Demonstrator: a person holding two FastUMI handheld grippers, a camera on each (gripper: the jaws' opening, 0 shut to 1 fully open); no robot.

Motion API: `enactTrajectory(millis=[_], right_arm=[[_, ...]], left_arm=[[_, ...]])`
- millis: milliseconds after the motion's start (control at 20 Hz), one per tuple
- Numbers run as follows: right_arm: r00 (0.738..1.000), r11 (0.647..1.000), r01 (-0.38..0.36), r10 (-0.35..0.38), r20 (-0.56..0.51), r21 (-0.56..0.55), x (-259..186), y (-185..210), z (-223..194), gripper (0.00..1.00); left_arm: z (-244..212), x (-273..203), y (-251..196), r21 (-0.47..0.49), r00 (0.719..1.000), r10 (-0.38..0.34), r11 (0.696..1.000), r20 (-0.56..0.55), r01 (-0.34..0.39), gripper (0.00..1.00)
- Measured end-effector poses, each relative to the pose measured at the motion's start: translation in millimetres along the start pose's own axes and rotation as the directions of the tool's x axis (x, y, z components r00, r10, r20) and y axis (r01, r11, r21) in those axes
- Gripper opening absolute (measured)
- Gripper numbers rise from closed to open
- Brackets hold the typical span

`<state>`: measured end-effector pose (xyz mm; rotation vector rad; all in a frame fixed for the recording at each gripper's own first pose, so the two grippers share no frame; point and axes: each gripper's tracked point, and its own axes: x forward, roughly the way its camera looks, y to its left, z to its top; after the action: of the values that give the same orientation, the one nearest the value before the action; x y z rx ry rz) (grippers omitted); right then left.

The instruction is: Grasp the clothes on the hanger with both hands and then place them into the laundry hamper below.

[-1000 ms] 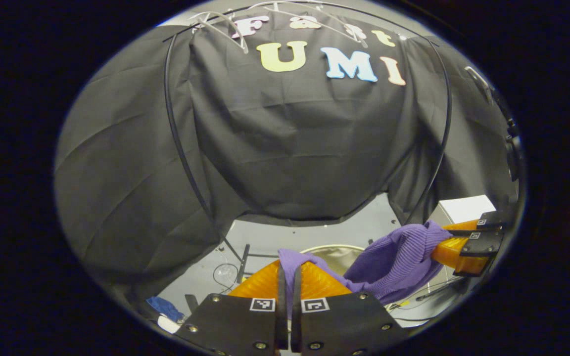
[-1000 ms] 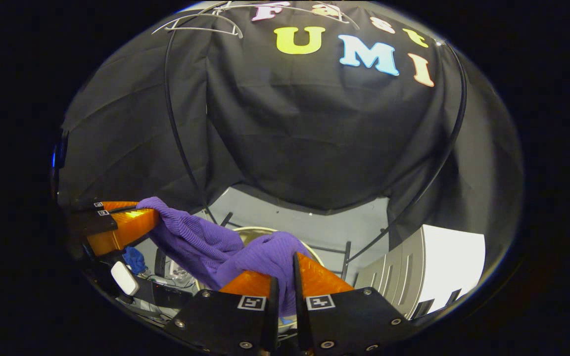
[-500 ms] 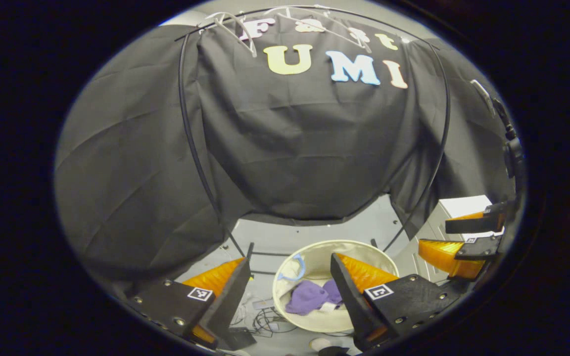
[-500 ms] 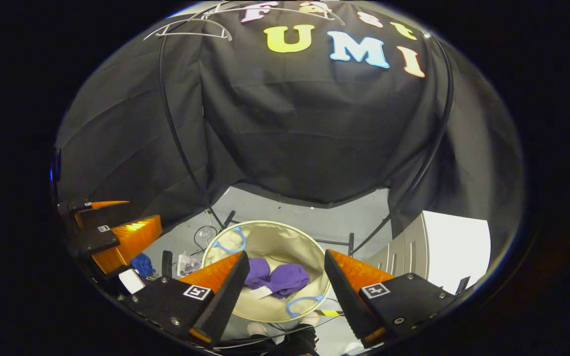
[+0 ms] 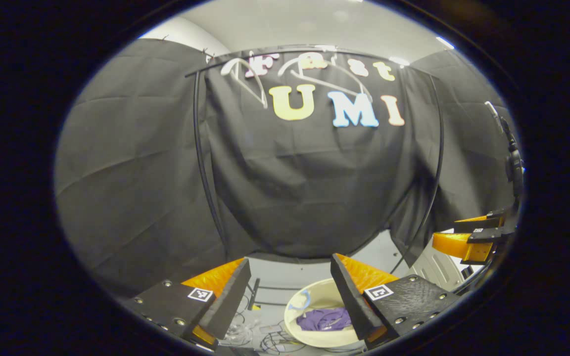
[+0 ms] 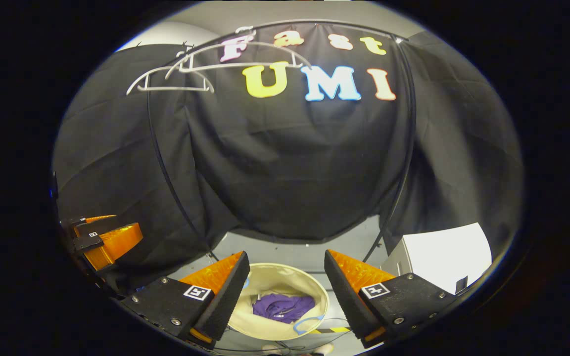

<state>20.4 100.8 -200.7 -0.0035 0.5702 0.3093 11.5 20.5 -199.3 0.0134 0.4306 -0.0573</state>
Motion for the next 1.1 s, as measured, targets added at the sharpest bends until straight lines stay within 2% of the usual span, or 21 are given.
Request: enactTrajectory(millis=[100,150,250,400,500,550,600,700,750,800,900,950,1000,1100], right_arm=[[0.998,1.0,0.003,-0.004,0.065,0.005,-15.3,-10.0,25.5,0.94],[0.995,1.0,0.008,-0.009,0.096,0.008,-22.1,-18.5,39.1,0.92],[0.987,1.0,0.018,-0.021,0.162,0.017,-39.6,-34.9,65.3,0.94],[0.965,0.999,0.035,-0.035,0.261,0.002,-70.2,-55.2,101.7,0.92],[0.945,0.998,0.065,-0.054,0.321,-0.023,-89.3,-73.1,122.0,0.94],[0.935,0.997,0.075,-0.061,0.349,-0.028,-103.5,-82.1,130.2,0.91],[0.925,0.996,0.081,-0.064,0.375,-0.028,-115.5,-88.1,137.8,0.93],[0.909,0.996,0.084,-0.067,0.411,-0.024,-138.0,-98.7,148.8,0.92],[0.903,0.995,0.093,-0.075,0.422,-0.022,-147.0,-106.1,151.5,0.94],[0.895,0.995,0.1,-0.082,0.439,-0.018,-156.1,-113.1,156.0,0.91],[0.868,0.992,0.125,-0.105,0.485,-0.009,-177.2,-128.0,166.3,0.94],[0.854,0.989,0.145,-0.12,0.506,-0.01,-185.2,-136.5,168.9,0.91],[0.847,0.987,0.159,-0.131,0.515,-0.01,-190.5,-143.3,167.7,0.93],[0.844,0.986,0.168,-0.142,0.517,-0.004,-198.2,-151.5,161.3,0.92]], left_arm=[[29.0,-10.9,-4.0,-0.017,0.998,0.0,1.0,0.057,0.001,0.94],[42.4,-17.0,-5.0,-0.029,0.997,0.003,1.0,0.079,0.0,1.0],[67.2,-32.6,-4.8,-0.045,0.992,0.012,0.999,0.126,-0.006,1.0],[103.5,-52.0,-7.1,-0.053,0.982,0.035,0.998,0.187,-0.026,1.0],[127.6,-68.2,-15.6,-0.069,0.972,0.037,0.997,0.231,-0.021,1.0],[138.2,-76.1,-20.3,-0.074,0.967,0.033,0.997,0.251,-0.015,1.0],[146.1,-84.3,-24.0,-0.073,0.962,0.035,0.997,0.269,-0.016,1.0],[163.2,-103.5,-28.8,-0.068,0.952,0.048,0.997,0.303,-0.029,1.0],[168.7,-110.4,-32.6,-0.065,0.947,0.052,0.997,0.316,-0.033,0.99],[176.9,-118.0,-36.3,-0.06,0.941,0.052,0.998,0.334,-0.034,0.99],[187.3,-135.5,-42.6,-0.039,0.925,0.051,0.998,0.378,-0.039,0.99],[192.3,-141.2,-43.8,-0.026,0.918,0.055,0.998,0.392,-0.048,0.99],[191.8,-146.5,-43.9,-0.018,0.915,0.061,0.998,0.399,-0.059,0.99],[193.4,-153.6,-42.5,-0.014,0.912,0.07,0.997,0.405,-0.07,0.99]])
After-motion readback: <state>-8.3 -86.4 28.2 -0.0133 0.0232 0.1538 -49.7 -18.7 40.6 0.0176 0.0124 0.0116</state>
